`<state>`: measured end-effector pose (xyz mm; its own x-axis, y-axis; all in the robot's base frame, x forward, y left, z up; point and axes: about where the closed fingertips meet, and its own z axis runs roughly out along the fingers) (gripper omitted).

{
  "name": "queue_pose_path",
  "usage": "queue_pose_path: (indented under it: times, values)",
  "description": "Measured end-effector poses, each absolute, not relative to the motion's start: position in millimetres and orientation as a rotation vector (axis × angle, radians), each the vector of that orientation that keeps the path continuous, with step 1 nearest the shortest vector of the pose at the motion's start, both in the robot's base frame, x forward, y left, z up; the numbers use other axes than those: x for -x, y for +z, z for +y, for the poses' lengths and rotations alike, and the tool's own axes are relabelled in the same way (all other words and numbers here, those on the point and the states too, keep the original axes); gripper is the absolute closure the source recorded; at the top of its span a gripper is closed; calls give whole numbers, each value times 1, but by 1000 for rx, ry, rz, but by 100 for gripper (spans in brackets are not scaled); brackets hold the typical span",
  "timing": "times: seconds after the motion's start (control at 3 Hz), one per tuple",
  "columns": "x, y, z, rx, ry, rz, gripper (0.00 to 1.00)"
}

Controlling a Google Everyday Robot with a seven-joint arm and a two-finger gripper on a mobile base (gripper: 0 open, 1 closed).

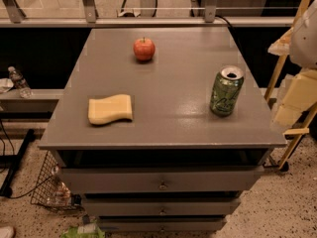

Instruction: Move green can near apple

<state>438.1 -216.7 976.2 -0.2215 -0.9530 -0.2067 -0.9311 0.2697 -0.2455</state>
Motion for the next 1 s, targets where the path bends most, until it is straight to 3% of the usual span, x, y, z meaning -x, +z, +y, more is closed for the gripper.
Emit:
queue_pose_path:
  times: [0.33, 1.0]
  values:
    - [-440, 975, -216, 1713, -86, 2230, 0]
    - [-500, 954, -190, 1466, 205, 2143, 0]
